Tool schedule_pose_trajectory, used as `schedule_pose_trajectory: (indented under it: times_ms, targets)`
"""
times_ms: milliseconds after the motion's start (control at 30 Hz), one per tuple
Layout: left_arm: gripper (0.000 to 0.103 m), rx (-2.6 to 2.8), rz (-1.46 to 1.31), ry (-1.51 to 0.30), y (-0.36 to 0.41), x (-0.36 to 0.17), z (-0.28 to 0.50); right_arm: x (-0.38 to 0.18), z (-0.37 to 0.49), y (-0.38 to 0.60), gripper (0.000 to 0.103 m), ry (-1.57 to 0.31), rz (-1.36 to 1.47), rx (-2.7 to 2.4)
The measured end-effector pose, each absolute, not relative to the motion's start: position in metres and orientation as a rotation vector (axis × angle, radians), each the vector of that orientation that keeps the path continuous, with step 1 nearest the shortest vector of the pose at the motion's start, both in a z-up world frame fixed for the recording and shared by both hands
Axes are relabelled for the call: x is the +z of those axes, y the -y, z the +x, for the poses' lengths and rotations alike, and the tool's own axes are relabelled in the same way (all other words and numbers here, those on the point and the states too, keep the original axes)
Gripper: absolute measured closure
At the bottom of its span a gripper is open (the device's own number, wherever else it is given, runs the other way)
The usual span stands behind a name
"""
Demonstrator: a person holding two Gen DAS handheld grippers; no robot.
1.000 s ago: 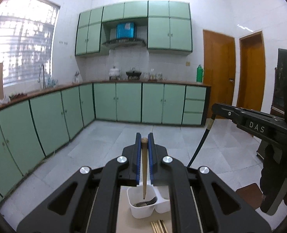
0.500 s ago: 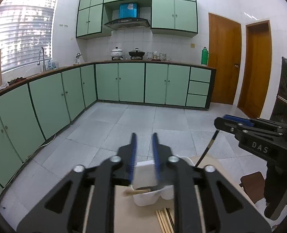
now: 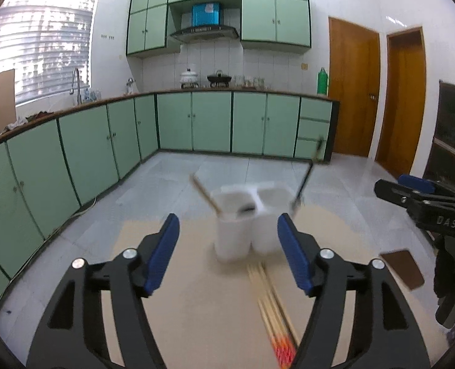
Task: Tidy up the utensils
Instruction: 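Open both tools to release the chopsticks in the cup, then grasp another plain wooden chopstick with the right tool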
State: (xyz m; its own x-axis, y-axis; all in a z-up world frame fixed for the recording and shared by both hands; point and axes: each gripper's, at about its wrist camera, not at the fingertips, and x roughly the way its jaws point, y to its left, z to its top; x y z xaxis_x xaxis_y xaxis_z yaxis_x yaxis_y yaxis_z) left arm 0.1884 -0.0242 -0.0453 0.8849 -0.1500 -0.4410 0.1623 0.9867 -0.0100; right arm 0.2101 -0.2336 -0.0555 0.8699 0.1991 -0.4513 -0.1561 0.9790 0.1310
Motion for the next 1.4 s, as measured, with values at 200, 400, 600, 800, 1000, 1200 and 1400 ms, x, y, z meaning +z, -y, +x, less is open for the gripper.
schedule_pose_trajectory:
  times_ms: [200, 400, 600, 800, 1000, 1200, 1400]
  targets:
    - [0.032, -0.155, 0.020, -0.555, 0.017, -0.094, 0.154, -0.104, 0.167, 0.223, 0.011, -0.556, 0.092, 0.160]
    - [0.032, -0.136, 0.012, -0.670, 0.009, -0.142, 0.136, -0.150, 0.146, 0.205, 0.011, -0.659, 0.105, 0.153]
    - [0.031, -0.109, 0.020, -0.759, 0.002, -0.176, 0.128, -0.184, 0.129, 0.190, 0.011, -0.745, 0.098, 0.148]
    - [0.030, -0.088, 0.036, -0.822, -0.002, -0.196, 0.122, -0.208, 0.120, 0.174, 0.018, -0.818, 0.071, 0.180]
    - [0.030, -0.082, 0.034, -0.840, -0.004, -0.200, 0.120, -0.212, 0.125, 0.158, 0.036, -0.858, 0.032, 0.205]
    - [0.029, -0.088, 0.032, -0.842, -0.004, -0.198, 0.120, -0.216, 0.126, 0.151, 0.042, -0.879, -0.010, 0.198]
    - [0.029, -0.088, 0.026, -0.844, -0.006, -0.198, 0.120, -0.213, 0.124, 0.167, 0.044, -0.880, -0.002, 0.151]
